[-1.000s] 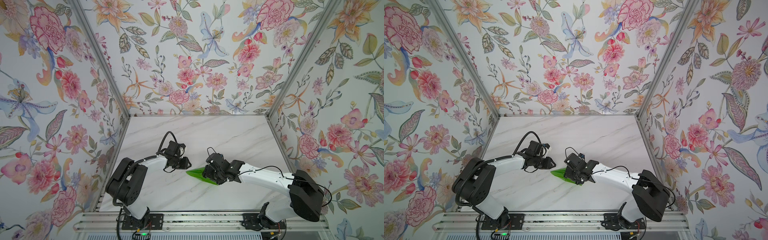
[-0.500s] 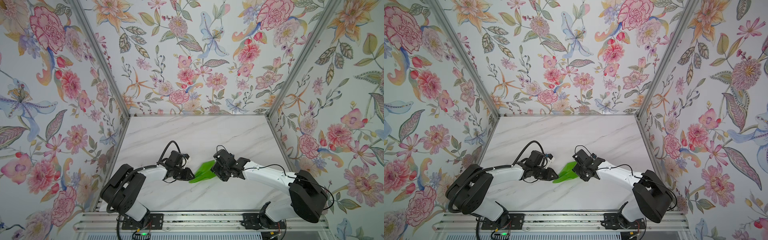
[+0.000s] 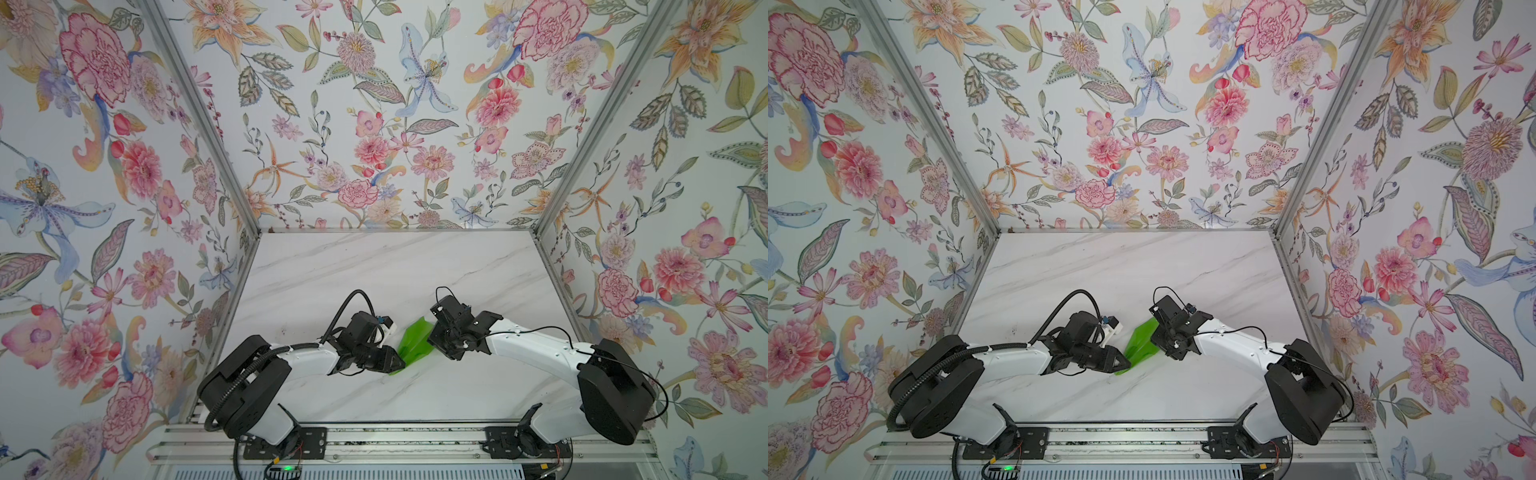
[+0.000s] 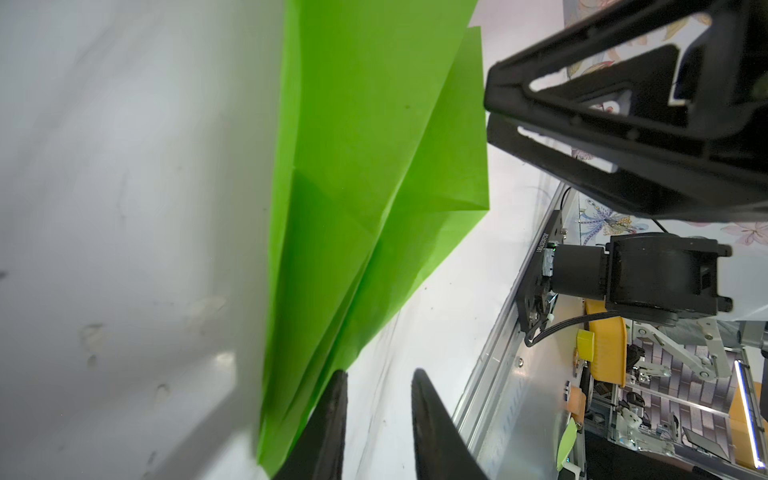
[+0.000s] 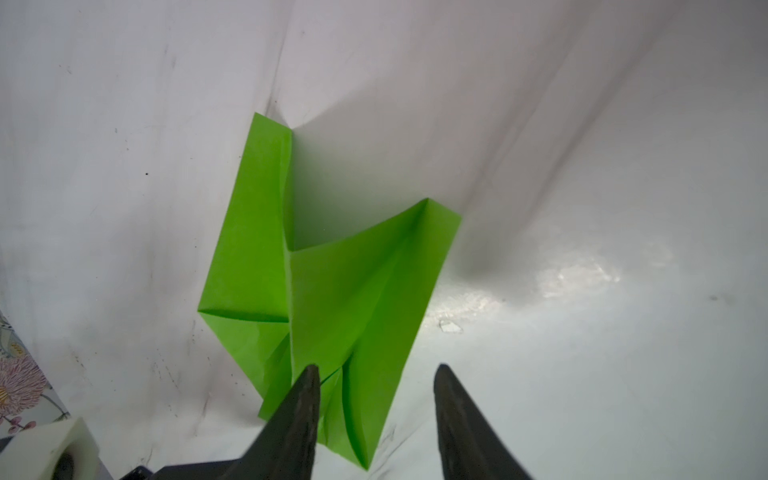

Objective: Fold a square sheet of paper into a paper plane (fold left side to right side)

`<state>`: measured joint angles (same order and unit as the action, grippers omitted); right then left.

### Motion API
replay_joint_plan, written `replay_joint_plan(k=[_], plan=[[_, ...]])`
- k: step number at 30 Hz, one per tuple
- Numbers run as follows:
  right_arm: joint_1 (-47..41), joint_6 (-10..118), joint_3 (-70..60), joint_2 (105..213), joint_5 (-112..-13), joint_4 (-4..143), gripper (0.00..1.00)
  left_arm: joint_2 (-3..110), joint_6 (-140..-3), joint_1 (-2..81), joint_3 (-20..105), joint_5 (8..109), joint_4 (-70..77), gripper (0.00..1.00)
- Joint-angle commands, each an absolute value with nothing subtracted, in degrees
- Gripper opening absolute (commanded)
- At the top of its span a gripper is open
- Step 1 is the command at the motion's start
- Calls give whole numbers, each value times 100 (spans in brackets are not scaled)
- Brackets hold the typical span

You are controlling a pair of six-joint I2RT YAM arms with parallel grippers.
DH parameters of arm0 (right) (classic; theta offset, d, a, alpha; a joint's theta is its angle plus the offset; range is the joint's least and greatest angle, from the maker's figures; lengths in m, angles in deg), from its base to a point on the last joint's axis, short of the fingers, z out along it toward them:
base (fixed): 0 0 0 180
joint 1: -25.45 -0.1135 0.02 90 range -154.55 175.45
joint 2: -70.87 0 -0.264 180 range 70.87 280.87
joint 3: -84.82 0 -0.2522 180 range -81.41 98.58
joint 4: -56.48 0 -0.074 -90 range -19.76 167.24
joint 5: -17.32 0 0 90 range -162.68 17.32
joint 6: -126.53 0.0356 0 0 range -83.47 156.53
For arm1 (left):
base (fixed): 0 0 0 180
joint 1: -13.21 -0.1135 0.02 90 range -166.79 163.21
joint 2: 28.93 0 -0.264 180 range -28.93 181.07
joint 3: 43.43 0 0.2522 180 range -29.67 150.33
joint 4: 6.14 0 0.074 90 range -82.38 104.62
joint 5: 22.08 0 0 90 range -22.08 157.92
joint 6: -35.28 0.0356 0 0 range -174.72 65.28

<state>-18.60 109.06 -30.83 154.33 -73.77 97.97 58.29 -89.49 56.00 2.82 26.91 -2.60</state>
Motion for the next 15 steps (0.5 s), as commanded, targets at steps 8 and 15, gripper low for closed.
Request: replay_joint_plan(k=[8,15], plan=[[-1852,10254,-2436,15794,-7835,10430,49,6300,-9585,6020,360,2535,-1155,31],[-1773,10038,-2001,16472,-7986,10429,46,6599,-9931,6257,427,2442,-1730,31]])
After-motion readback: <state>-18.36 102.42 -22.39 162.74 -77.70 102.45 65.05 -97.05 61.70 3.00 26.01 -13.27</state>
